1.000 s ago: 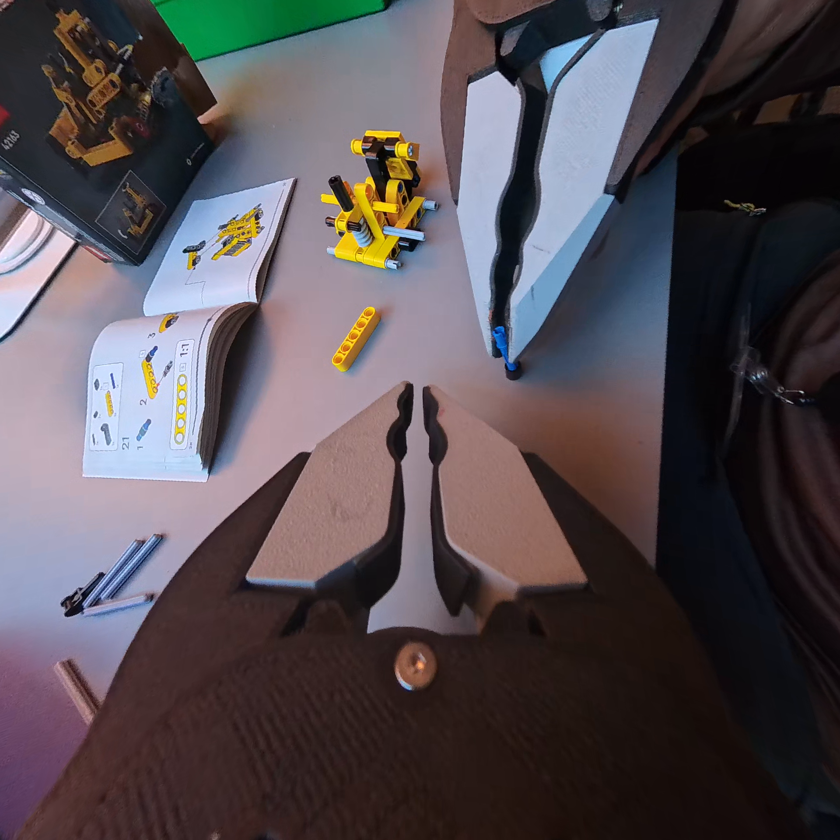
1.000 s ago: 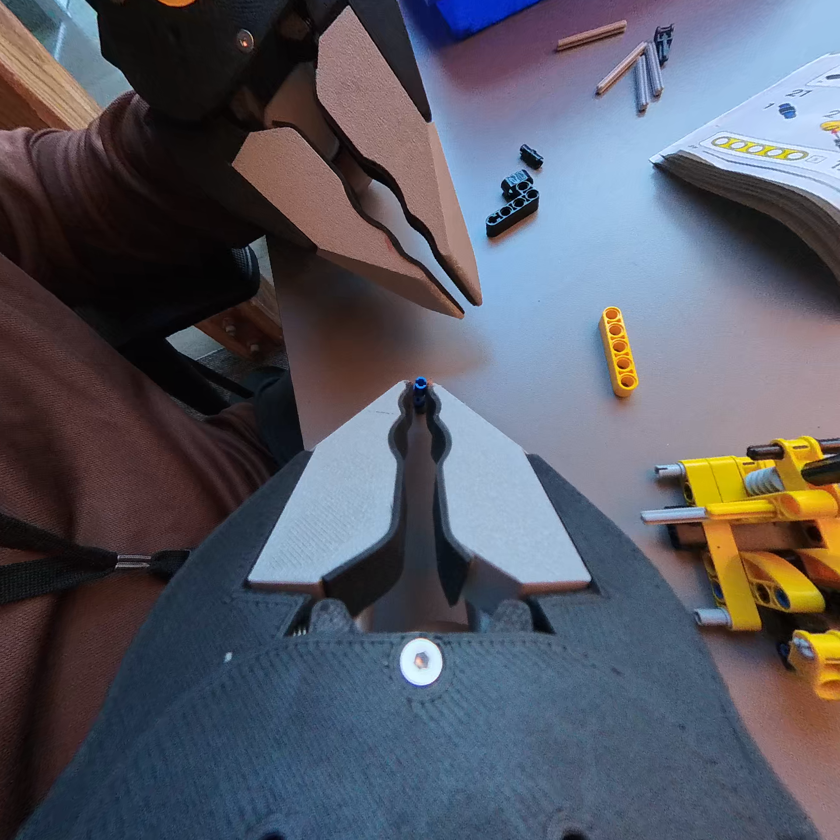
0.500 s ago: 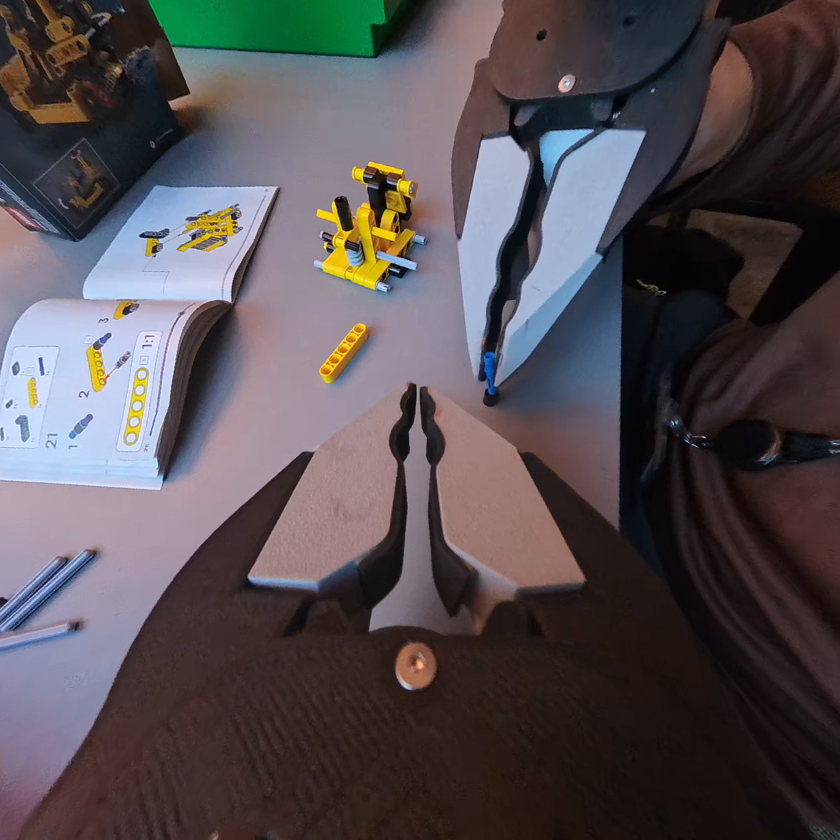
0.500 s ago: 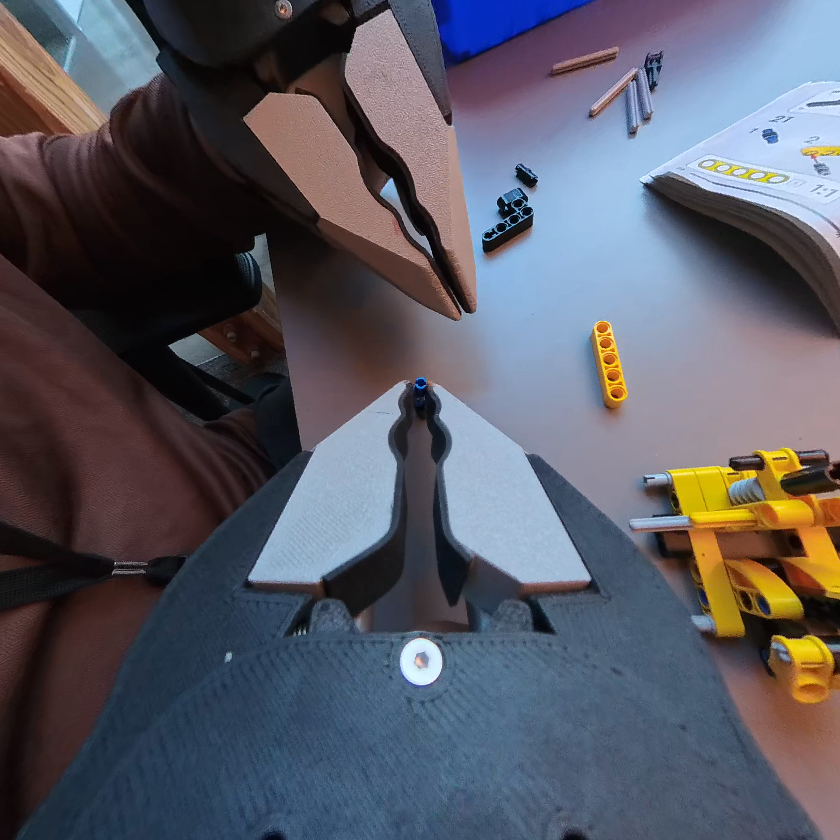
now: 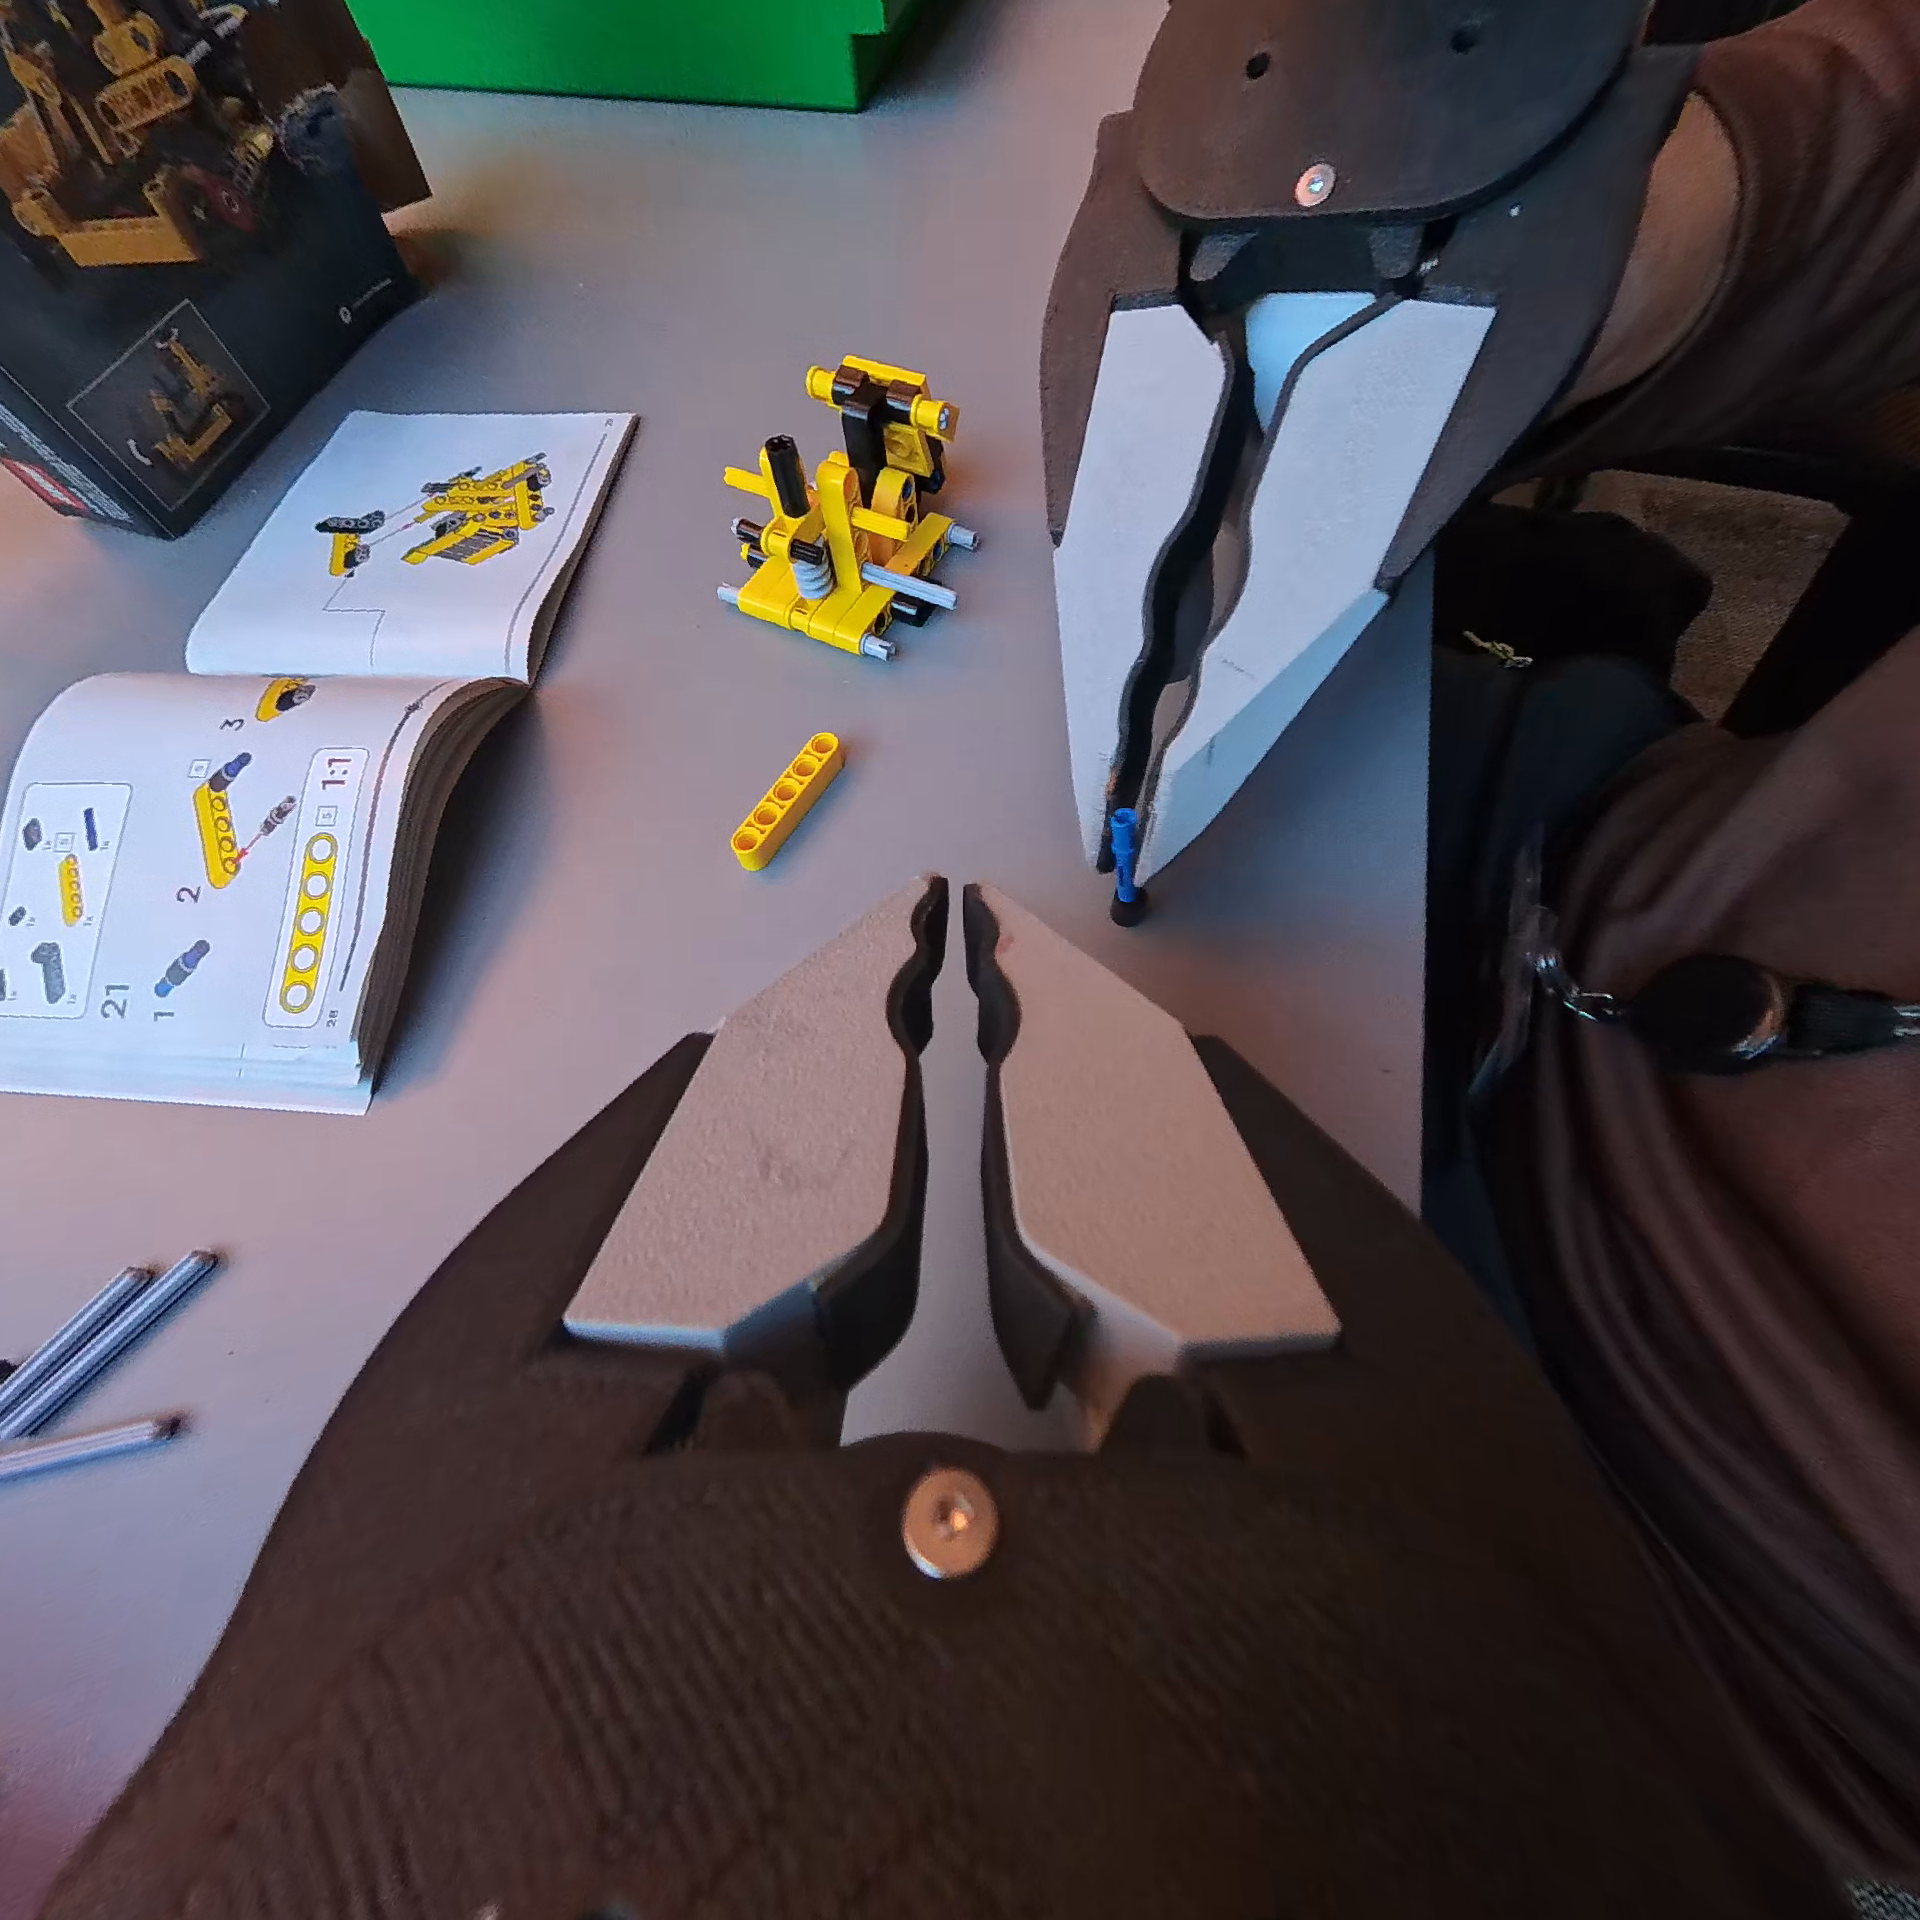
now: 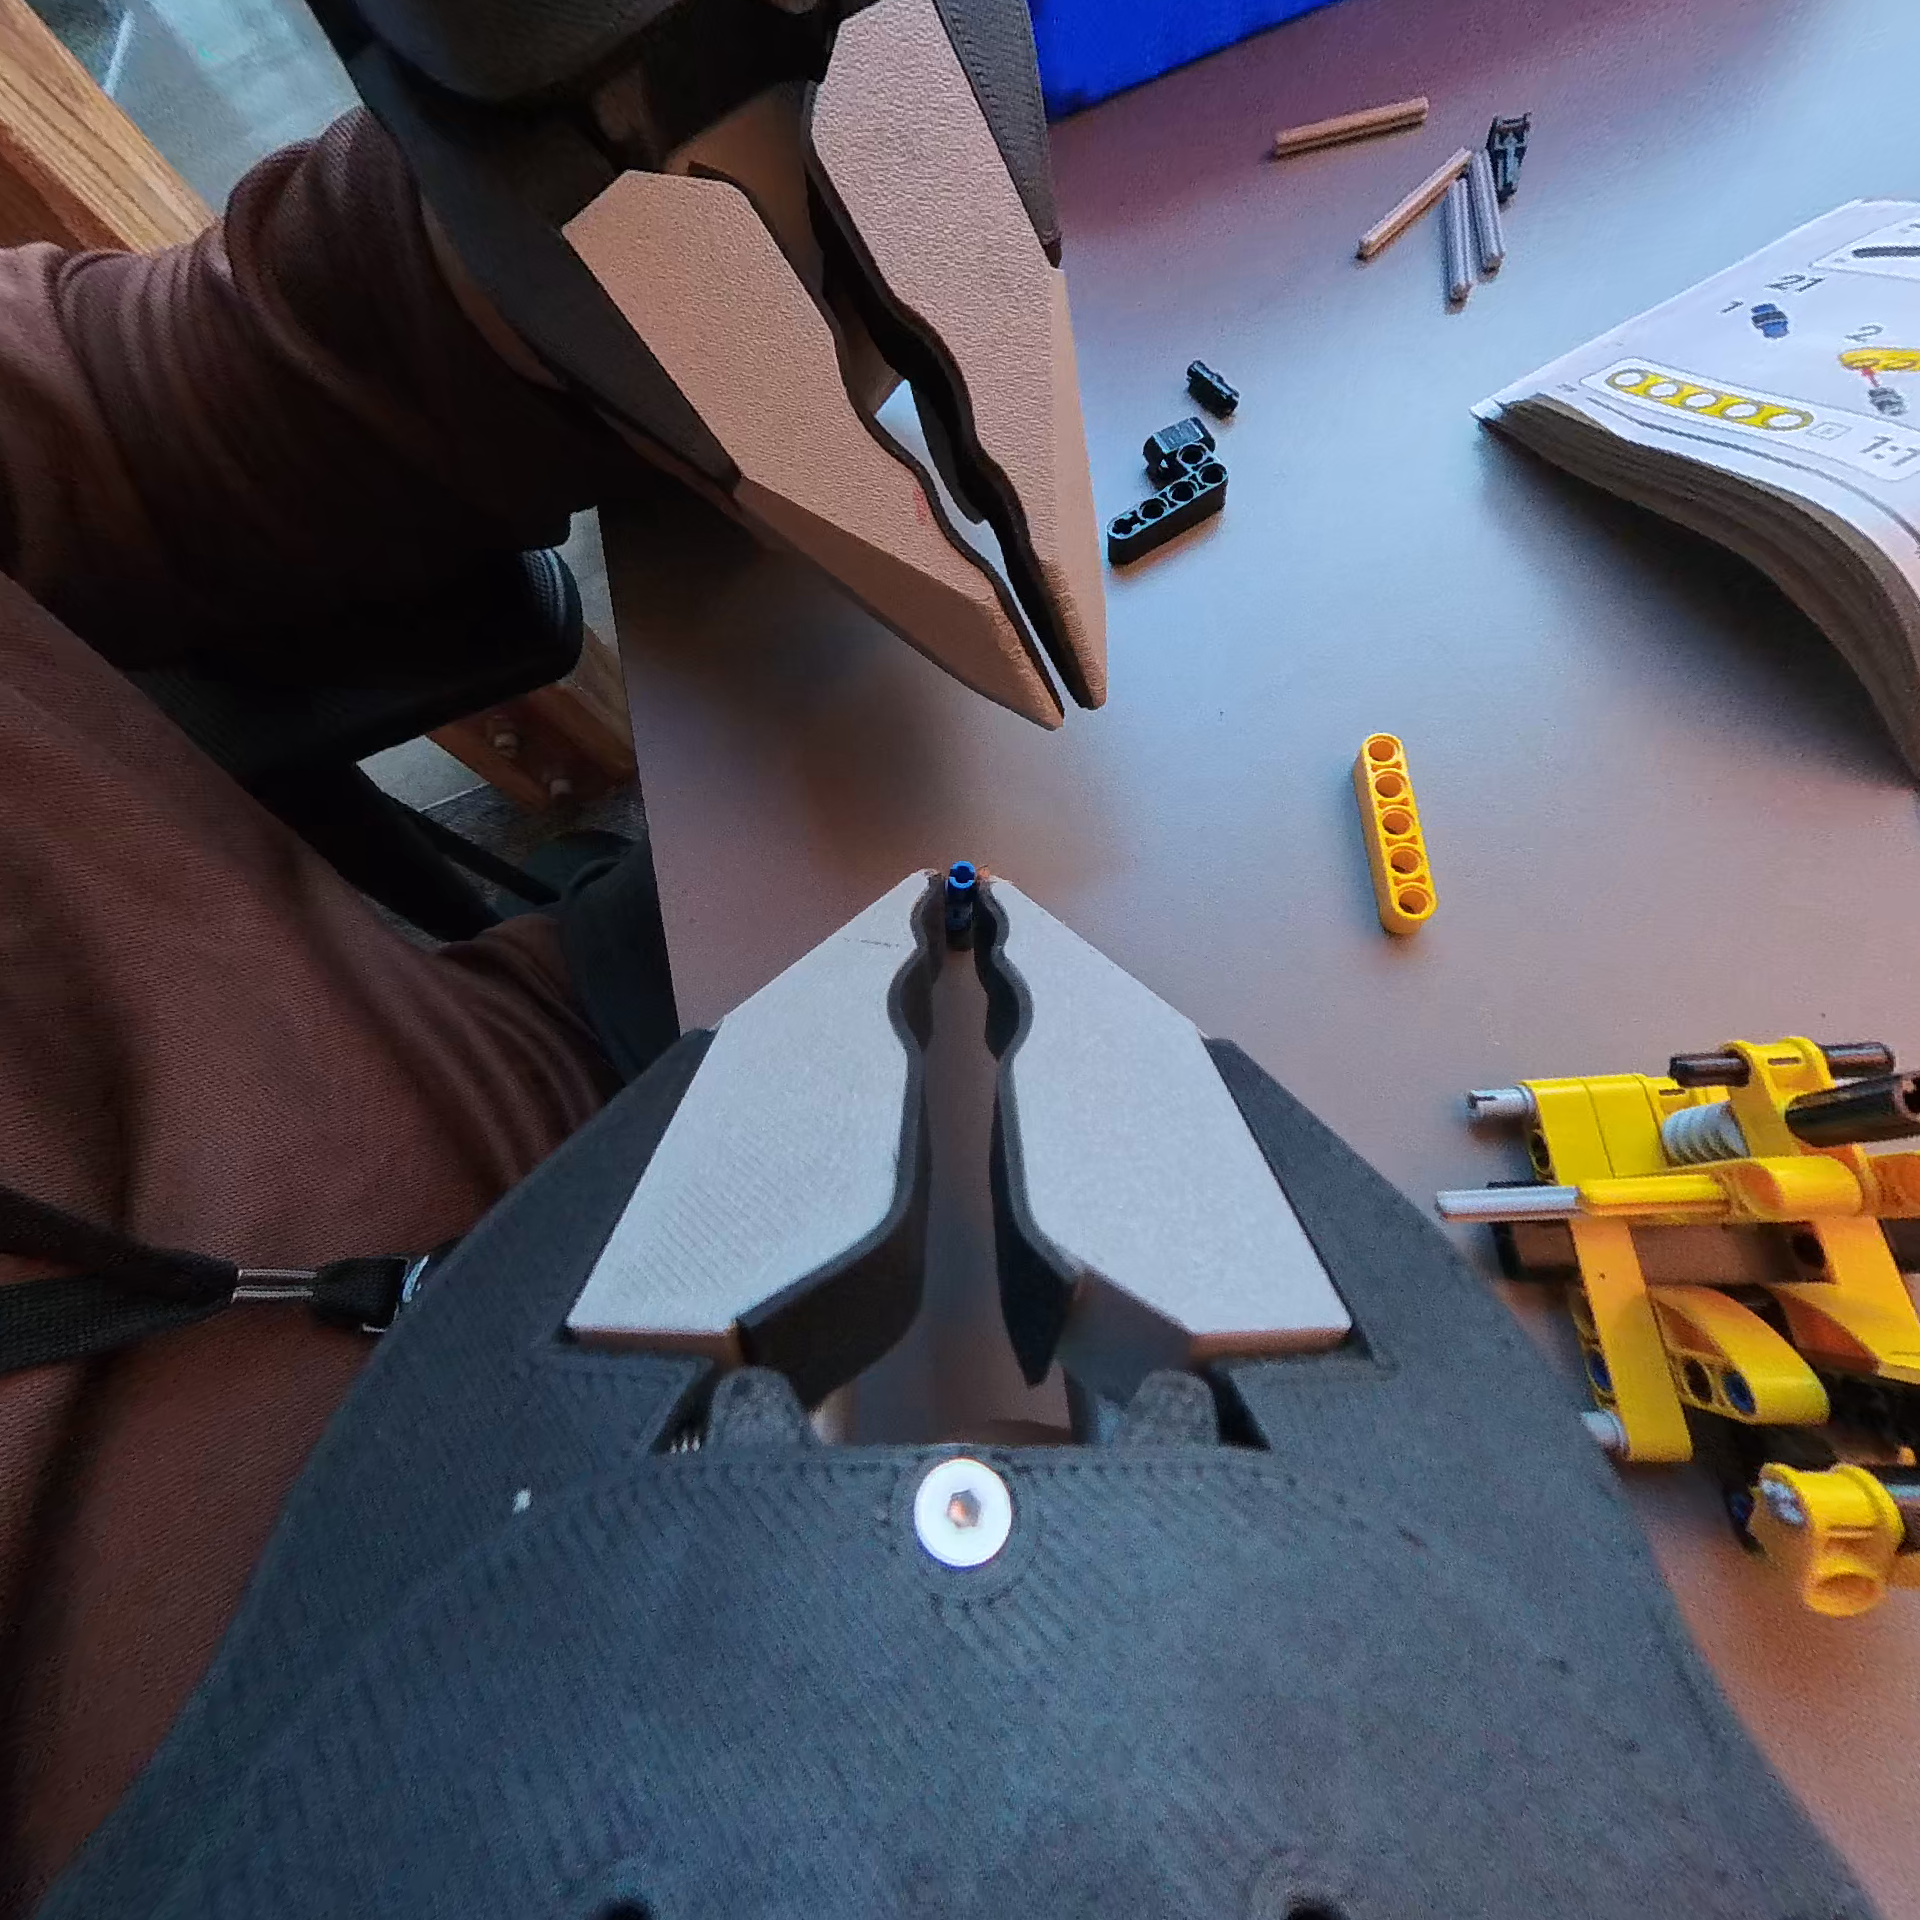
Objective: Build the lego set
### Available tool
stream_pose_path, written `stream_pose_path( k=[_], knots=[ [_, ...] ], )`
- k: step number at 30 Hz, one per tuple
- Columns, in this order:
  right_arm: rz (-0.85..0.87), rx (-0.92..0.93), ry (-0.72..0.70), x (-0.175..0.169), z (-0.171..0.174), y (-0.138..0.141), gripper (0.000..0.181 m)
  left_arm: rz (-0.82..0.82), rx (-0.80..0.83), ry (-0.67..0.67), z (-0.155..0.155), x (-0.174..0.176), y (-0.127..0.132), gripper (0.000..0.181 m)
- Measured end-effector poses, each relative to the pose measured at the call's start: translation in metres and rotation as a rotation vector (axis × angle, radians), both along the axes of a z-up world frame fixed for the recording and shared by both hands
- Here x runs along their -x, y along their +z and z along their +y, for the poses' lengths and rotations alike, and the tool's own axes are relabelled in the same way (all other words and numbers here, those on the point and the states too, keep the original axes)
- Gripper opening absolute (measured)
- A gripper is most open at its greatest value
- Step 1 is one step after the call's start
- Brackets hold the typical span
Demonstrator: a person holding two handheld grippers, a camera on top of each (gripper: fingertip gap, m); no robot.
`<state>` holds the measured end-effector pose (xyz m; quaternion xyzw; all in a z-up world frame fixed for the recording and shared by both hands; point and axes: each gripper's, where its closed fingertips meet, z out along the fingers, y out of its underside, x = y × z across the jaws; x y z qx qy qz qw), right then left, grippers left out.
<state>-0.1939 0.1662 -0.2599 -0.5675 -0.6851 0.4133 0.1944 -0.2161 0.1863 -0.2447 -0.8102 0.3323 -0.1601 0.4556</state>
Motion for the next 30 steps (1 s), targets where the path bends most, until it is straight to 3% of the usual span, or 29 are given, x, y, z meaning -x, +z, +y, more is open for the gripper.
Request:
stream_pose_path(
  k=[16,22,30],
  knots=[
    [0.013,-0.084,0.014,0.001,-0.001,-0.002,0.003,-0.009,-0.011,-0.042,-0.004,-0.005,0.002,0.0],
    [0.016,-0.08,0.015,0.001,-0.001,-0.002,0.002,-0.121,-0.022,-0.109,-0.01,-0.019,0.015,0.003],
    [0.006,-0.083,0.016,0.002,0.0,-0.003,0.002,-0.067,0.038,-0.145,-0.011,-0.027,0.003,0.004]
  ],
)
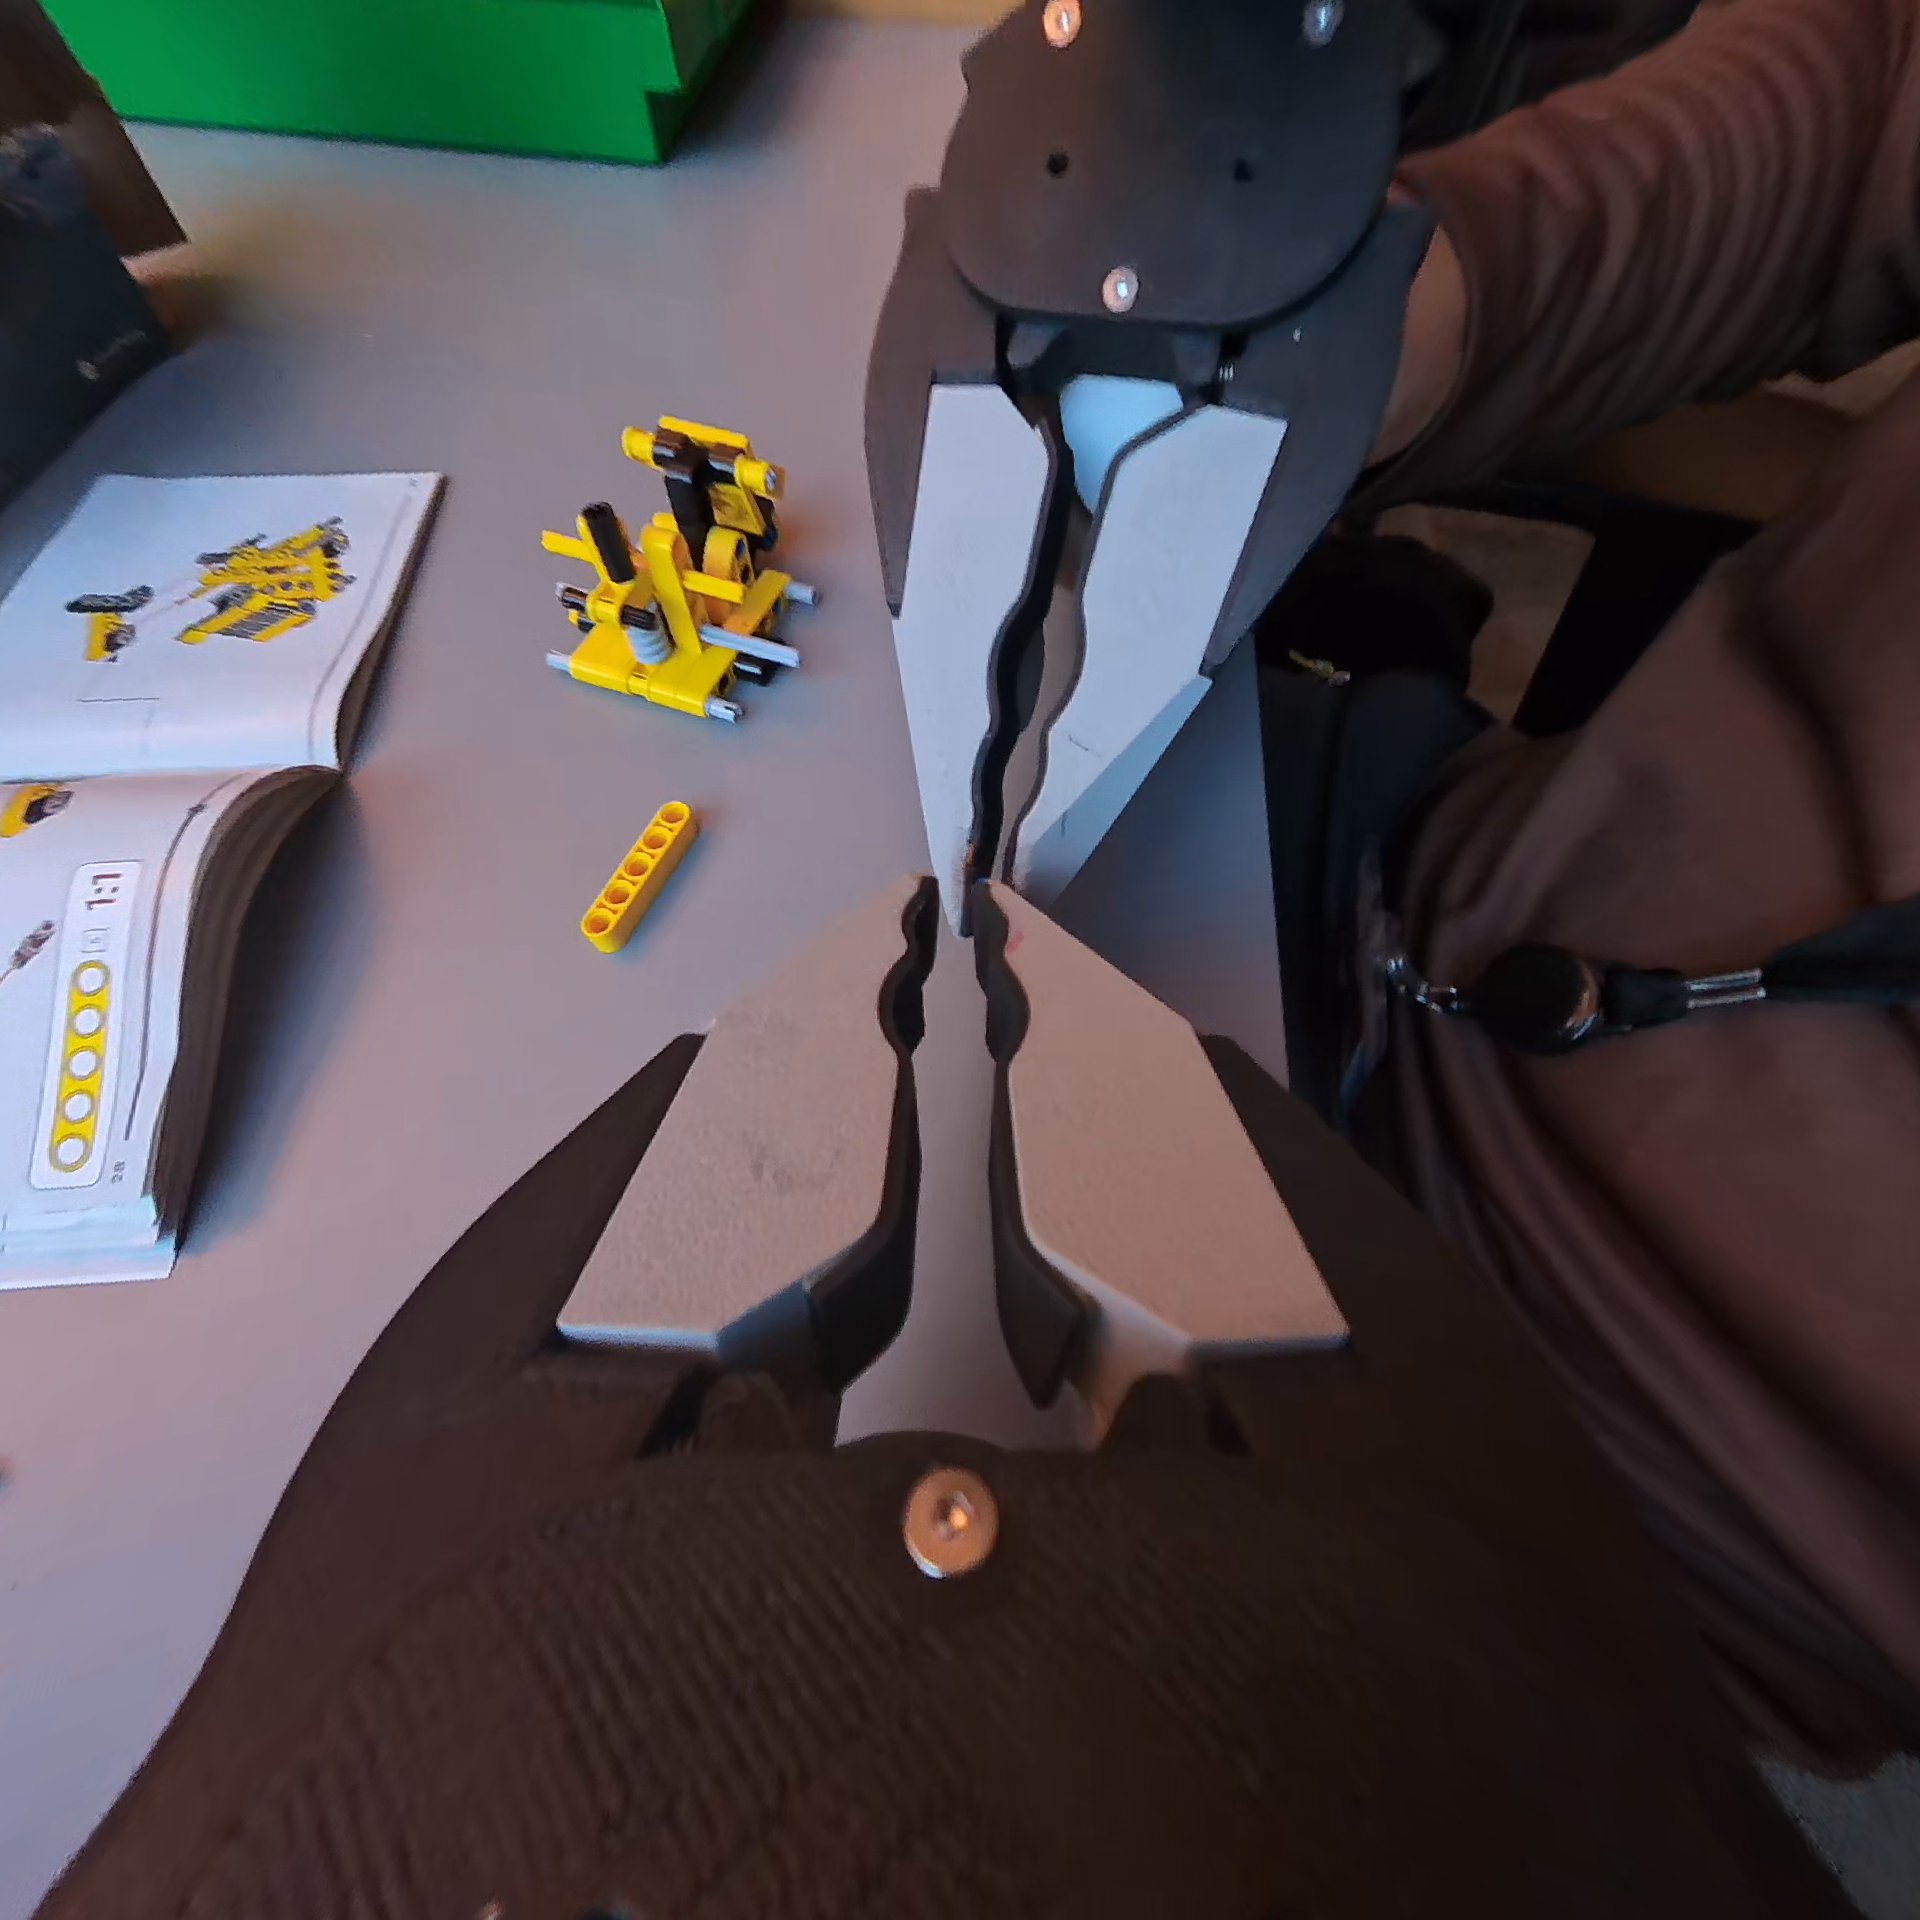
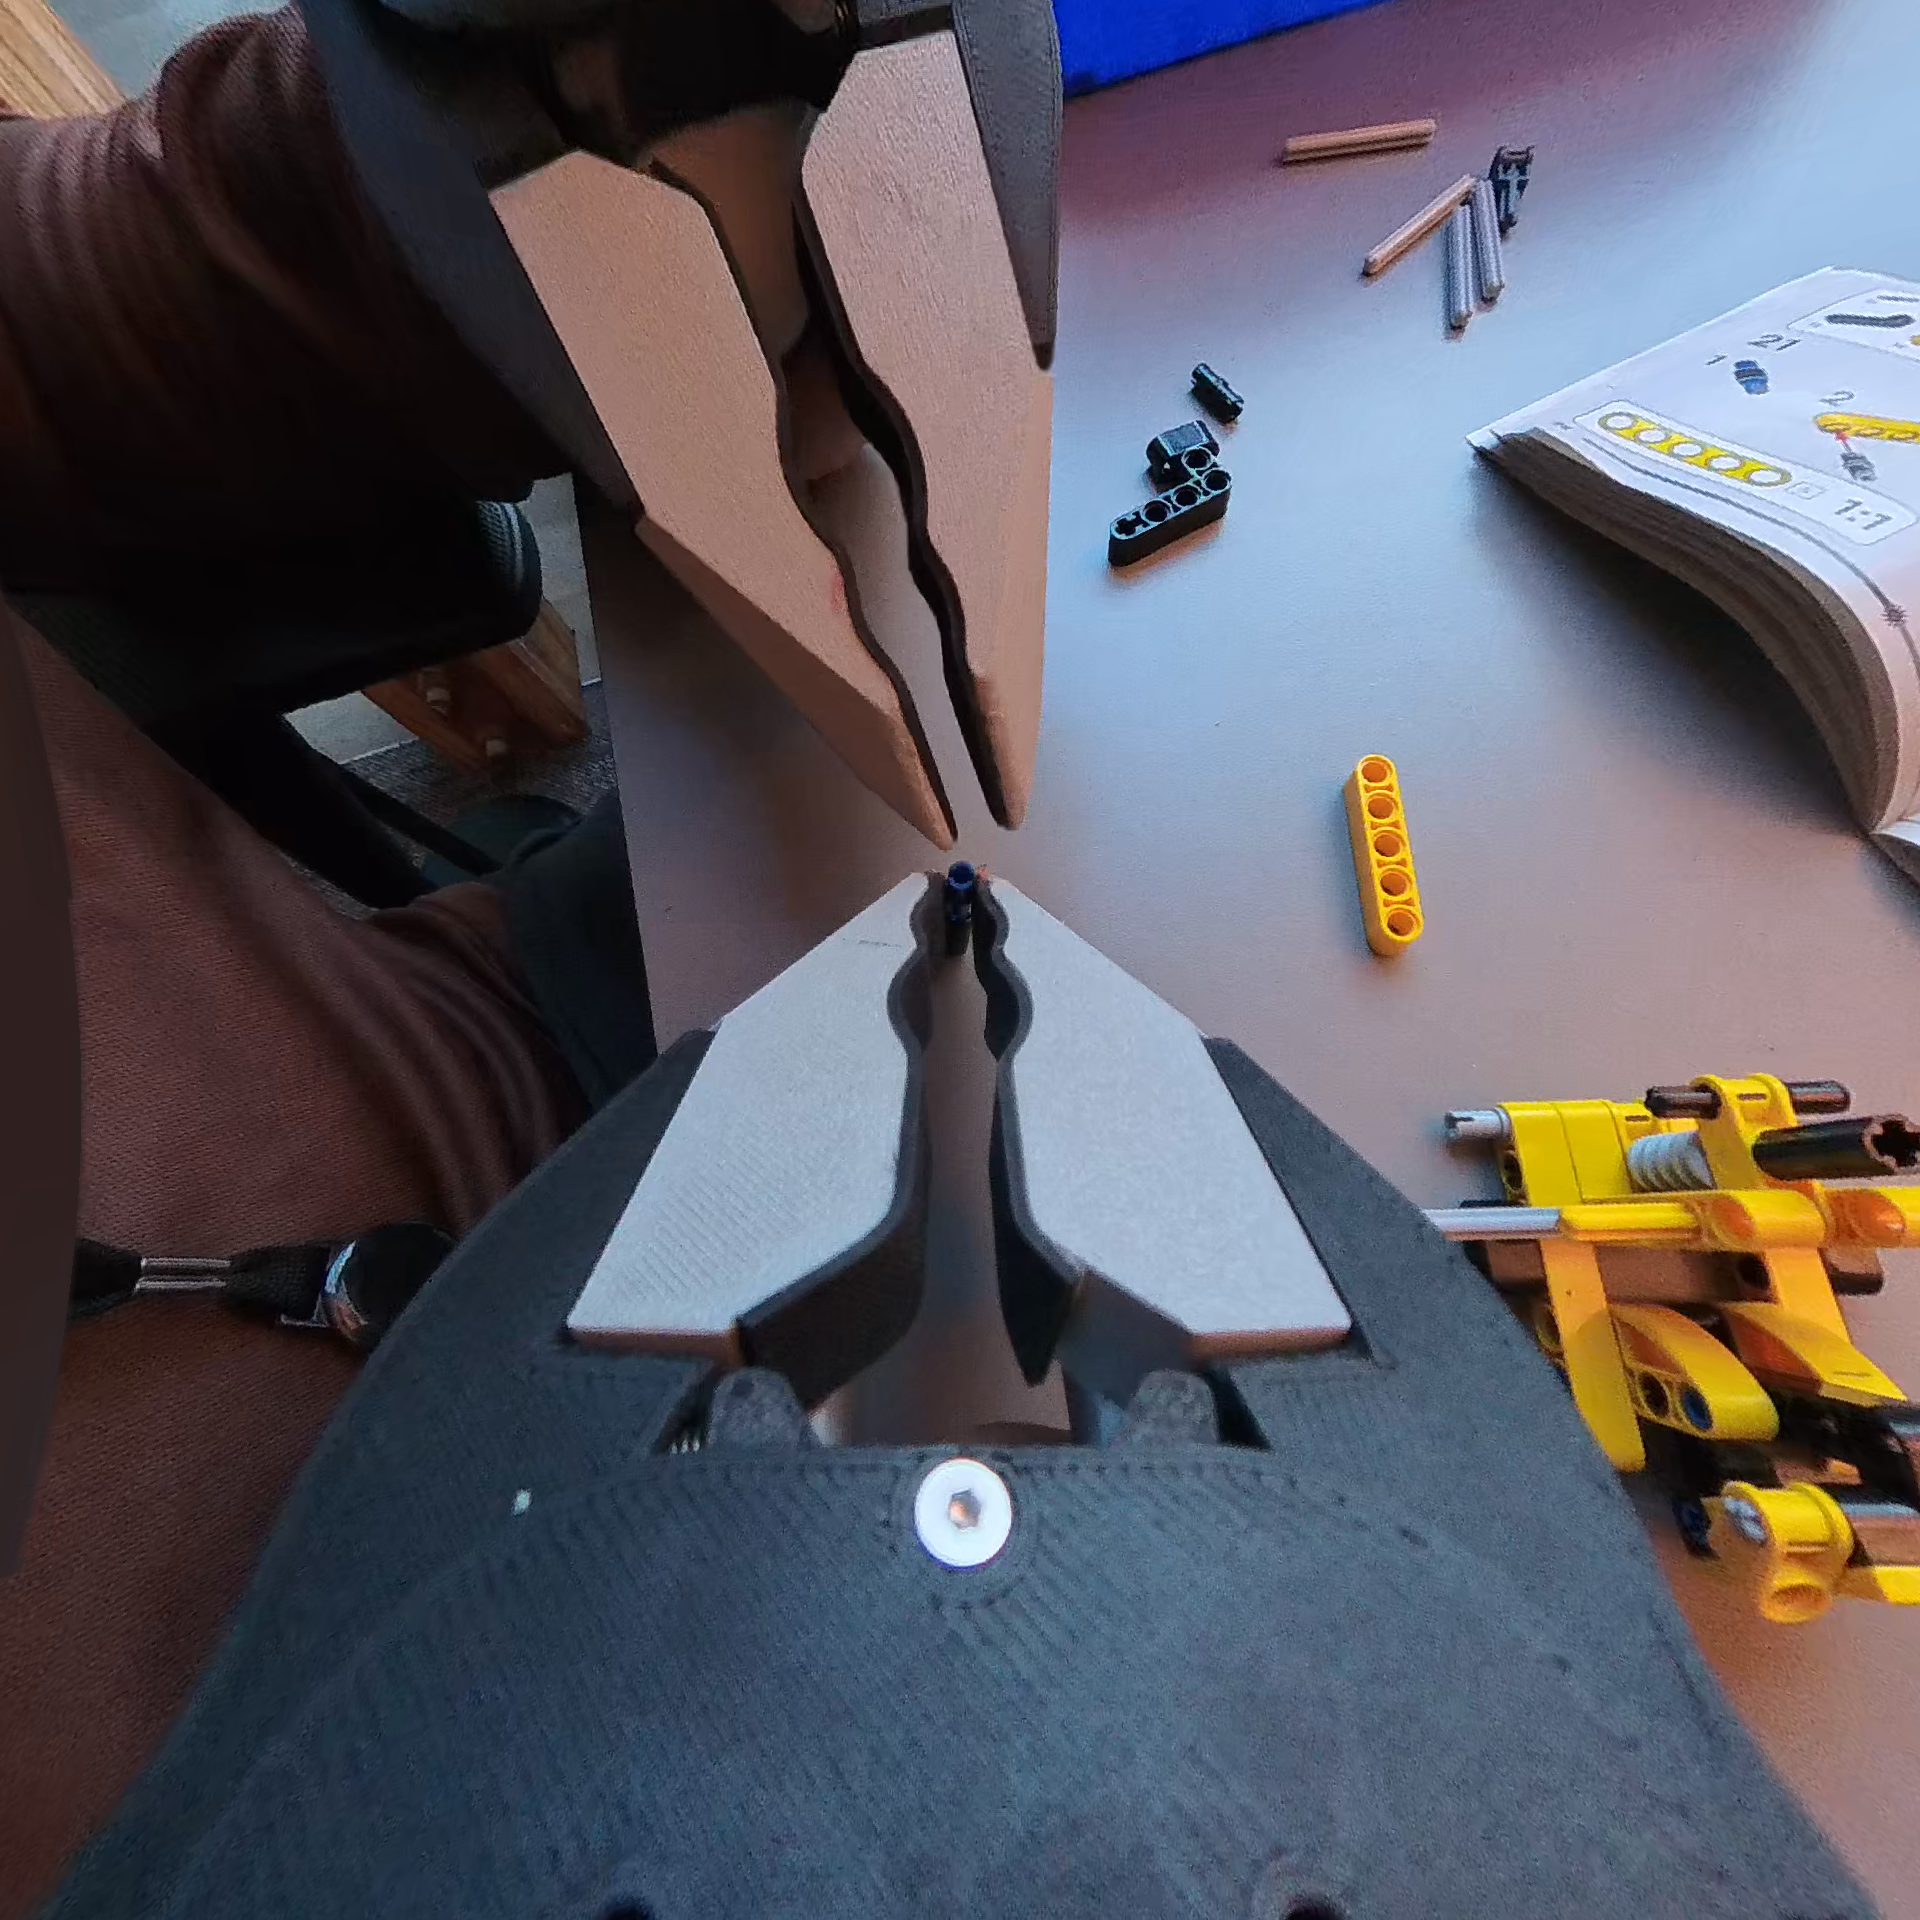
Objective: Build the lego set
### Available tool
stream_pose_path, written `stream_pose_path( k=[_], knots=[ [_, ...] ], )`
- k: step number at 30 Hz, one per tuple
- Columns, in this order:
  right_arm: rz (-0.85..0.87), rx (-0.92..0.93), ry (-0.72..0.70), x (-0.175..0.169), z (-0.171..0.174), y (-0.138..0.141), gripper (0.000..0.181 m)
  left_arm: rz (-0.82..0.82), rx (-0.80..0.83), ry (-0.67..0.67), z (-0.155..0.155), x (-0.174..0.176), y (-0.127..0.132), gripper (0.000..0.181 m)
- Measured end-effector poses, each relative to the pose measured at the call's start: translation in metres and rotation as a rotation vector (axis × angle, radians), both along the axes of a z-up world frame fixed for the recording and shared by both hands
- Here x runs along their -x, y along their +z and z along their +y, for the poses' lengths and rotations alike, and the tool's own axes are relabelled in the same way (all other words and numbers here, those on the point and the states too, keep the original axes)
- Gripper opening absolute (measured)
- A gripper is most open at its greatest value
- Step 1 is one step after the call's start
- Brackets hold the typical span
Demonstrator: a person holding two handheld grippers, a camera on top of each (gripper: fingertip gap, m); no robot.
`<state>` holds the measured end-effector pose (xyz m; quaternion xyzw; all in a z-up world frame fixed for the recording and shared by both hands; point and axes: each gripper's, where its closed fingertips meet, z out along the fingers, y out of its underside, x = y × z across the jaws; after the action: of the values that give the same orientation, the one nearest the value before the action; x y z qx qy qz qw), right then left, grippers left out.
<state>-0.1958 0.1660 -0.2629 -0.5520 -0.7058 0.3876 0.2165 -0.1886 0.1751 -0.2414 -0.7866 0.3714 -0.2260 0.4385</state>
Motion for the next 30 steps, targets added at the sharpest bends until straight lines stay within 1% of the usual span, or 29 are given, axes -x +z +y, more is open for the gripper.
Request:
stream_pose_path(
  k=[3,5,8,12,16,20,22,27,30],
  knots=[
    [0.014,0.023,-0.004,0.0,0.0,0.004,0.002,0.023,-0.002,0.016,0.002,0.001,-0.003,0.005],
    [0.026,0.042,-0.01,0.0,0.001,0.009,0.002,-0.001,-0.018,0.052,0.005,0.005,0.002,0.009],
    [0.024,0.03,-0.024,-0.004,0.006,0.009,0.002,-0.05,0.036,0.058,-0.002,0.004,0.002,0.011],
    [0.021,0.015,-0.028,-0.004,0.007,0.004,0.002,0.064,0.085,0.093,-0.007,0.009,-0.016,0.014],
    [0.0,0.03,-0.031,-0.004,0.009,0.001,0.002,0.187,0.123,0.066,-0.008,0.005,-0.033,0.017],
    [0.007,0.039,-0.054,-0.007,0.016,0.002,0.002,0.234,0.061,0.093,0.007,0.007,-0.033,0.016],
    [0.019,0.054,-0.066,-0.011,0.02,0.005,0.002,0.239,0.056,0.119,0.012,0.013,-0.032,0.022],
    [0.032,0.125,-0.083,-0.024,0.034,0.009,0.002,0.223,0.07,0.121,0.006,0.022,-0.032,0.03],
    [0.01,0.125,-0.106,-0.027,0.044,0.005,0.002,0.231,0.056,0.11,0.007,0.02,-0.032,0.031]
  ],
)
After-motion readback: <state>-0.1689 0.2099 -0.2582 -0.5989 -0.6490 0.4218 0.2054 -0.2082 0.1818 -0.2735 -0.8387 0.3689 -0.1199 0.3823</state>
